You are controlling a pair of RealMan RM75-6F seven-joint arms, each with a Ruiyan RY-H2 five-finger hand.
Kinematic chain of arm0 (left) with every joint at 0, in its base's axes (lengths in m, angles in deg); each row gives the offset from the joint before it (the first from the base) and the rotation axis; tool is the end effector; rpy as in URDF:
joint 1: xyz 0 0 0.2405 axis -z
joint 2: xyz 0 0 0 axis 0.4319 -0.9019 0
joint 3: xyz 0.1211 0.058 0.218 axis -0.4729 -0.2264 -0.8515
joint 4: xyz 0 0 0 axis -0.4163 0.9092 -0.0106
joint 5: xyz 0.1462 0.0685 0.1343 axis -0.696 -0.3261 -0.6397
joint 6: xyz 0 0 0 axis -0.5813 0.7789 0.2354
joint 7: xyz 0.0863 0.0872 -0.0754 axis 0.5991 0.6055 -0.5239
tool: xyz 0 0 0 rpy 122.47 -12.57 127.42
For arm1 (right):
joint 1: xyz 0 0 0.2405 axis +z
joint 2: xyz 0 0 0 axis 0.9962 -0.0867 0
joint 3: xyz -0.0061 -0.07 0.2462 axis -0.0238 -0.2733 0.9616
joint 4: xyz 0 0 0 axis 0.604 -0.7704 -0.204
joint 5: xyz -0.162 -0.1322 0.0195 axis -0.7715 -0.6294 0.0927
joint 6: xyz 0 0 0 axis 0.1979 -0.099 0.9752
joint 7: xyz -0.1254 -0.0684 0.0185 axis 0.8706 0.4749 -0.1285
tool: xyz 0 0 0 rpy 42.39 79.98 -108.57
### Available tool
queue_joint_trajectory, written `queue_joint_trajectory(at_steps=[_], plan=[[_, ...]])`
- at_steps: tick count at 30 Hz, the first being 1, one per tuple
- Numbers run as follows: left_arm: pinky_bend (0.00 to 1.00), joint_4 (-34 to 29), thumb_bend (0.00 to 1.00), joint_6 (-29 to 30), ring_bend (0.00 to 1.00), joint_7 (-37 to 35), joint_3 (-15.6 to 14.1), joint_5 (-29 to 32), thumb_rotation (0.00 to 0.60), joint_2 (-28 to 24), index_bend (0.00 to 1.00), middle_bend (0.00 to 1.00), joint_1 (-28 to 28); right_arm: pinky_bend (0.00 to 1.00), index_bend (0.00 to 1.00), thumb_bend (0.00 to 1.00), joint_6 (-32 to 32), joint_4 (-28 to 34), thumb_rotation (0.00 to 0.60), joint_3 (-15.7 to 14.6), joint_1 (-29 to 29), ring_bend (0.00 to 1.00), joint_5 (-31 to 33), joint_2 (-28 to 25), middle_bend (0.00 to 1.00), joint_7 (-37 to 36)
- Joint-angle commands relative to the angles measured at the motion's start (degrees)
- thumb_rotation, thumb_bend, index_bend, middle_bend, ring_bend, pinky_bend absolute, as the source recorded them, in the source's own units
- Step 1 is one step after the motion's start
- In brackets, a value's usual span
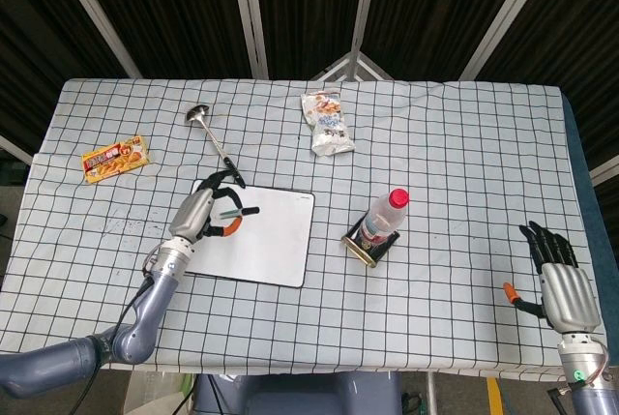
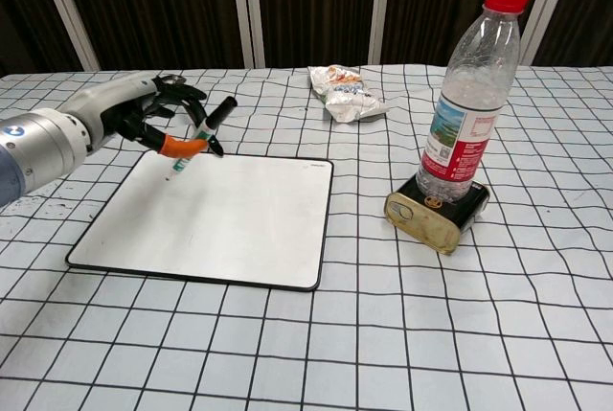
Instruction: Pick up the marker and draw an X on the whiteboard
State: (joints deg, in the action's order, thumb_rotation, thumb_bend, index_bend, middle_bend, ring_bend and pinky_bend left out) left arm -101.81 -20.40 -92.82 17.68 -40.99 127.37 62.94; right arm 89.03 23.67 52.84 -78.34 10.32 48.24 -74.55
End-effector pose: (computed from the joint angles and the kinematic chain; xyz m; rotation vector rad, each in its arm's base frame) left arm -0.1437 0.3449 -0.0326 -1.4662 -1.5731 -1.2597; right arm -0.3043 -0.1951 0.1444 1.3228 -1.0951 0.9219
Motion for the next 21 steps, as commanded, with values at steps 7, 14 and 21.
queue_joint_trajectory(at_steps=[7,14,21], plan=[[0.00,1.9,0.56,-1.1,0.00,-3.9,-1.1,-3.7,0.600,5.0,0.67,0.08,1.7,0.00,0.00,0.31,-0.1,0.0,0.600,0.1,0.0,0.00,0.2,-0.1,0.00,-0.3],[0.00,2.6,0.56,-1.0,0.00,-3.1,-1.3,-4.6,0.600,6.9,0.67,0.09,3.1,0.00,0.00,0.31,-0.3,0.0,0.600,0.1,0.1,0.00,0.3,-0.1,0.00,-0.6],[0.00,2.7,0.56,-0.8,0.00,-2.6,-1.6,-4.5,0.600,7.5,0.68,0.09,3.5,0.00,0.00,0.31,-0.3,0.0,0.600,0.1,0.1,0.00,0.1,-0.2,0.00,-0.7]])
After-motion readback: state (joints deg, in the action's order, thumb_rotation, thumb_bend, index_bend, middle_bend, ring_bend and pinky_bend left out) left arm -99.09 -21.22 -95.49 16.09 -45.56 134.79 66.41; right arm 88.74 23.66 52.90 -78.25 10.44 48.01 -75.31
